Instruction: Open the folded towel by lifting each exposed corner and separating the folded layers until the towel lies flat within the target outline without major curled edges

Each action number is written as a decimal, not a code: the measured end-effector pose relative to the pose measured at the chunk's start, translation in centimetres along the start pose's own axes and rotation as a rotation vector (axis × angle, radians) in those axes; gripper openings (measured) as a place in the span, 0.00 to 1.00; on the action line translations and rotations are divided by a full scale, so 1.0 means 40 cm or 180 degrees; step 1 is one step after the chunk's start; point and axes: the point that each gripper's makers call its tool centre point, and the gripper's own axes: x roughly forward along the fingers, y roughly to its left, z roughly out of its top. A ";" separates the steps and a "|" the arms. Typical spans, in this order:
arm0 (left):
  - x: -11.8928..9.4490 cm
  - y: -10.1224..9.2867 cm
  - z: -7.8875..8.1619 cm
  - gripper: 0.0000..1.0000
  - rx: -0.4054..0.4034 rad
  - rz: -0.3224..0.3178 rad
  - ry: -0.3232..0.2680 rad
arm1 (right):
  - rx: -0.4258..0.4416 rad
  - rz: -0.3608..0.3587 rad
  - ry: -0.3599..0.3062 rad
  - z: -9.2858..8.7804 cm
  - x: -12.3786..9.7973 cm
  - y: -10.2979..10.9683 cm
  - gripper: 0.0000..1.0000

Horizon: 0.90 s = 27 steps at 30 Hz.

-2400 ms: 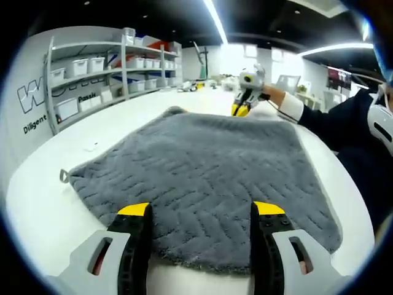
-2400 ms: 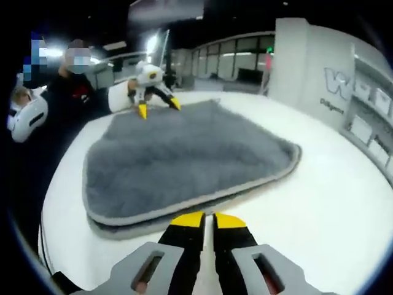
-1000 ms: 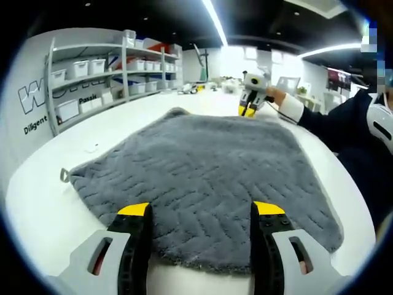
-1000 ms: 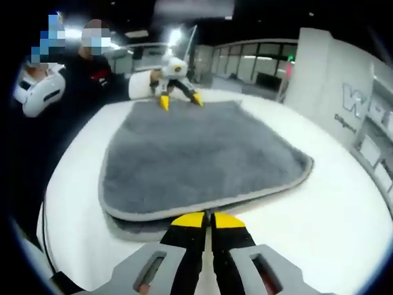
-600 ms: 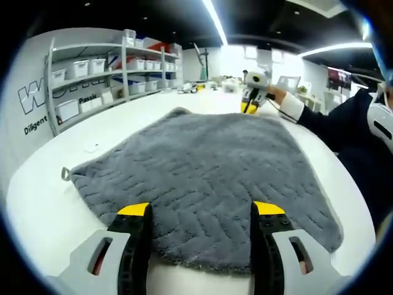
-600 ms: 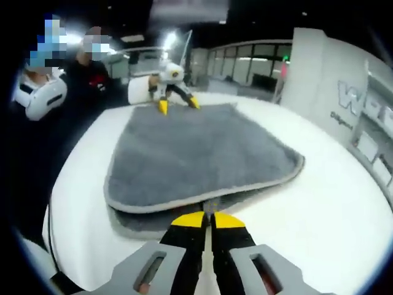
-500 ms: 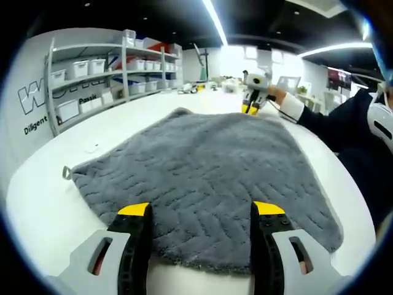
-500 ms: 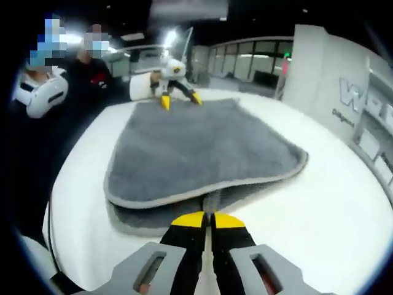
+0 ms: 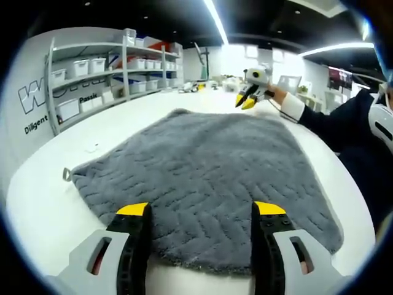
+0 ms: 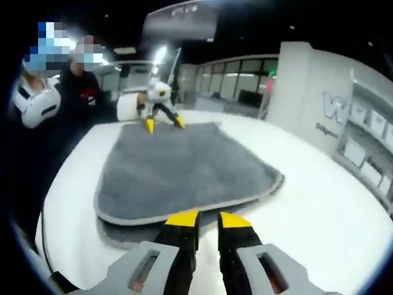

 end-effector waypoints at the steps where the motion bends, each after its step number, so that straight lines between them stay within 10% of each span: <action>1: 0.001 0.000 0.000 0.66 0.0000 0.0001 -0.0003 | -0.0006 -0.0081 0.0020 -0.003 0.004 -0.015 0.06; 15: 0.014 -0.024 0.008 0.67 0.0019 -0.0006 -0.0046 | -0.0075 -0.0676 0.0182 -0.035 0.096 -0.121 0.05; 27: 0.017 -0.029 0.008 0.67 0.0017 -0.0014 -0.0068 | -0.0190 -0.0614 0.0325 -0.047 0.137 -0.073 0.00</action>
